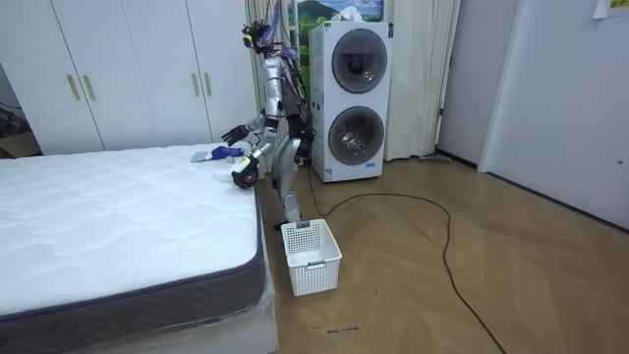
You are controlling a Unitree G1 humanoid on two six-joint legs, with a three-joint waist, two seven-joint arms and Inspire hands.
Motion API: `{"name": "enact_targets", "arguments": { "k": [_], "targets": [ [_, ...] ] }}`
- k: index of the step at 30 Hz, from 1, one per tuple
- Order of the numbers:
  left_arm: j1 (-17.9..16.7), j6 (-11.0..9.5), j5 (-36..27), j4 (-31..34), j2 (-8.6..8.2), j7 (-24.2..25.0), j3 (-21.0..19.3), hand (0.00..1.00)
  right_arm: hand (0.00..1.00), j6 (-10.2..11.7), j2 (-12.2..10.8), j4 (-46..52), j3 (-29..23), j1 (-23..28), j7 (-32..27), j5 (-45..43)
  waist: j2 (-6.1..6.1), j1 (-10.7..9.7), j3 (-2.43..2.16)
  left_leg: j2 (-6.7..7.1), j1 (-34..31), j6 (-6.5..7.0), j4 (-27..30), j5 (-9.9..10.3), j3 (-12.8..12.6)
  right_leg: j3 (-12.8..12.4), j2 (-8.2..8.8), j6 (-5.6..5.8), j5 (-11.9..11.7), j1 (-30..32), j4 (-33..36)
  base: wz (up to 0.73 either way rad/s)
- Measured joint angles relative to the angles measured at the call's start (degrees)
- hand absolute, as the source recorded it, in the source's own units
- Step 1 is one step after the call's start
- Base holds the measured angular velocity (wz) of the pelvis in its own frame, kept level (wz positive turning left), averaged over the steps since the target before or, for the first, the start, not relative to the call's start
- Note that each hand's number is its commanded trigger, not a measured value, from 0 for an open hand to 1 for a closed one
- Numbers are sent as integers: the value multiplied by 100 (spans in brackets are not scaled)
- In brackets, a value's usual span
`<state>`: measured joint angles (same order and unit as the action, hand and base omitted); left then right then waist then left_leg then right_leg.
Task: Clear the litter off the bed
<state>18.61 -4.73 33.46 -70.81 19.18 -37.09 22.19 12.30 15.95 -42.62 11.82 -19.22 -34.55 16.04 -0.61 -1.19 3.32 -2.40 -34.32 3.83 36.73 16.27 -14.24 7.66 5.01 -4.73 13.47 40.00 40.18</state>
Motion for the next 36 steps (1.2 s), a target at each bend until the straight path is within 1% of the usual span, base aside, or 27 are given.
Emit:
{"name": "enact_targets", "arguments": {
  "k": [4,6,11,14,19,22,27,32,34,36],
  "targets": [
    [5,57,1,2,-4,0,-4,100,0,0,-2,3,35,-80,283,48,-7,47,7,-5,-7,10,36,18,18,22,11,-1,8,-7,34,2],
    [7,59,0,8,-8,0,-4,100,0,0,-3,3,38,-80,365,77,-27,89,19,-14,-8,10,72,30,20,30,13,-7,18,-10,58,0],
    [16,64,-4,48,-60,1,-4,100,0,0,-7,3,46,-96,651,330,-132,179,82,-17,-21,11,82,31,31,47,17,-12,21,-3,69,0],
    [16,66,-4,46,-60,2,-4,100,0,0,-7,2,71,-133,786,587,-138,190,84,-17,-22,9,80,30,31,54,20,-26,30,1,77,0],
    [17,111,-2,47,-73,1,-2,100,0,0,-8,-20,71,-250,824,877,-138,190,82,-14,-20,8,79,31,31,56,23,-23,32,-7,75,0],
    [16,124,-3,47,-77,1,-1,100,0,0,-16,-156,70,-336,896,910,-138,187,82,-10,-14,9,81,30,31,60,30,-22,32,-15,76,0],
    [14,184,-1,47,-84,1,-1,100,0,1,-21,-211,71,-340,970,942,-136,181,81,-11,-13,9,84,30,30,62,31,-22,32,-15,81,0],
    [17,223,-22,53,-84,2,32,100,0,-1,-26,-853,149,-442,969,872,-136,157,81,-7,-22,9,83,30,34,61,33,-20,33,-11,81,0],
    [18,235,-16,63,-83,2,40,100,0,3,-23,-882,160,-471,968,858,-134,153,80,-7,-34,9,83,30,40,66,34,-19,34,-5,80,2],
    [18,297,-12,158,-85,12,54,100,0,1,-23,-1106,165,-591,977,794,-134,142,80,-9,-57,9,92,30,54,112,50,-21,35,-1,78,10]
  ]
}}
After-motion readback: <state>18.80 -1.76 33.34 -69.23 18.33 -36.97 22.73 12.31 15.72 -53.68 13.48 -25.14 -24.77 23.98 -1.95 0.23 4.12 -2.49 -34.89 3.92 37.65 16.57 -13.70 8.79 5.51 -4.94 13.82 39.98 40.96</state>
